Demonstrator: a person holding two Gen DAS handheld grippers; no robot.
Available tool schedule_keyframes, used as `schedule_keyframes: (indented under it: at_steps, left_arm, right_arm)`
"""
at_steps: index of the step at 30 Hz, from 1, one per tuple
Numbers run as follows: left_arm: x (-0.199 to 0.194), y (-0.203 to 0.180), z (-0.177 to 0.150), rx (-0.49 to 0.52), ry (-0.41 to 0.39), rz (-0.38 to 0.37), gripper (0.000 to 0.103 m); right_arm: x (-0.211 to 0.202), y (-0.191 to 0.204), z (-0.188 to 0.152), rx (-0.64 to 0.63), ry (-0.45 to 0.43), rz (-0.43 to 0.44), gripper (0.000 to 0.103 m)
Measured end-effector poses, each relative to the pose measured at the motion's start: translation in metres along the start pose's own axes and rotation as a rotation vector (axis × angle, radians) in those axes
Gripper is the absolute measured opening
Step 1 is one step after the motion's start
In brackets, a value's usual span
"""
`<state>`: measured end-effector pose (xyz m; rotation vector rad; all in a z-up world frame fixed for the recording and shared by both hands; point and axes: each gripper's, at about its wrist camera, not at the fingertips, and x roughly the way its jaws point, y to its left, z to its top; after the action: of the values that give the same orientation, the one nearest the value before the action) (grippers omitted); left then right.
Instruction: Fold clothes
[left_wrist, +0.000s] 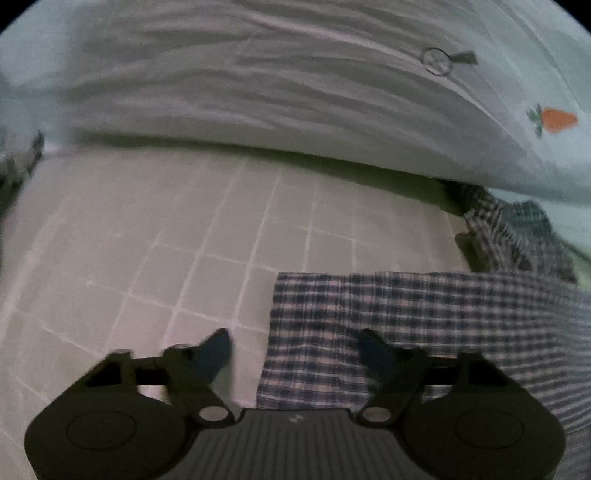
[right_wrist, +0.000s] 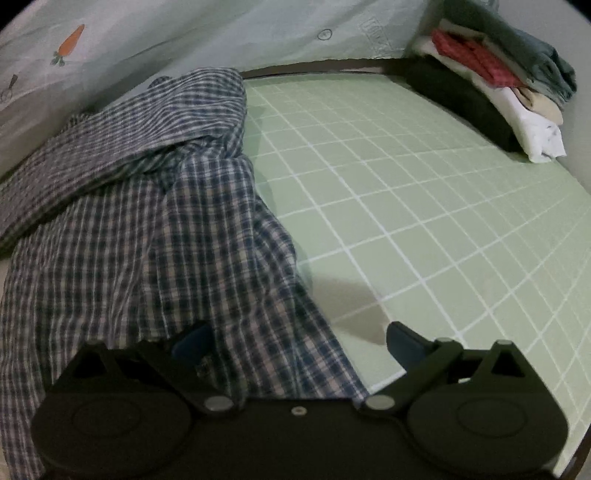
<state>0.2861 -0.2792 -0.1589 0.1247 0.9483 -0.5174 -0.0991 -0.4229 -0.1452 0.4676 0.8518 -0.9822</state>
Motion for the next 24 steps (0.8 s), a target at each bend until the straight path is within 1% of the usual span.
schedule_keyframes:
  at_steps: [1,2,3,5,8,10,12,16,19,20,21,22,23,24]
  left_arm:
    - [-0.001,-0.002,-0.001,0.011,-0.008,-0.001,0.046]
    - [-0.002,-0.004,-0.002,0.017,-0.011,-0.014,0.03]
    - [-0.003,-0.006,-0.003,0.022,-0.015,-0.027,0.018]
    - [-0.006,-0.008,-0.003,0.031,-0.028,-0.047,0.009]
    - [-0.019,-0.011,0.0,0.033,-0.074,-0.046,0.006]
    - [-0.035,-0.011,0.007,0.019,-0.122,-0.04,0.006]
    - [-0.055,-0.008,0.016,-0.008,-0.171,-0.056,0.006]
    - [-0.114,-0.002,0.036,-0.064,-0.319,-0.123,0.005]
    - [-0.165,0.007,0.047,-0.118,-0.453,-0.176,0.005]
    - [-0.179,0.01,0.048,-0.123,-0.503,-0.181,0.005]
    - [-0.187,0.013,0.048,-0.116,-0.541,-0.169,0.005]
    - [-0.188,0.015,0.048,-0.099,-0.554,-0.14,0.005]
    - [-0.181,0.017,0.048,-0.088,-0.546,-0.104,0.005]
    - [-0.169,0.022,0.046,-0.097,-0.51,-0.08,0.005]
  right_arm:
    - [0.001,-0.001,0.0,0.004,0.002,0.004,0.102]
    - [0.001,-0.001,0.0,0.004,0.002,0.006,0.102]
    - [0.002,-0.001,0.001,0.002,0.001,0.006,0.102]
    - [0.002,0.0,0.002,-0.011,-0.004,0.004,0.102]
    - [0.002,0.002,0.002,-0.029,-0.015,0.001,0.102]
    - [0.001,0.002,-0.001,-0.036,-0.027,-0.002,0.102]
    - [0.0,0.001,-0.003,-0.037,-0.035,-0.002,0.102]
    - [-0.002,-0.003,-0.005,-0.03,-0.04,0.002,0.102]
    - [-0.002,-0.003,-0.006,-0.035,-0.042,0.0,0.102]
    - [-0.002,-0.003,-0.006,-0.037,-0.043,0.0,0.102]
    - [-0.001,-0.004,-0.005,-0.037,-0.044,-0.001,0.102]
    - [0.0,-0.004,-0.005,-0.035,-0.044,0.0,0.103]
    - [0.001,-0.004,-0.005,-0.032,-0.045,0.002,0.103]
    - [0.001,-0.005,-0.005,-0.028,-0.045,0.003,0.103]
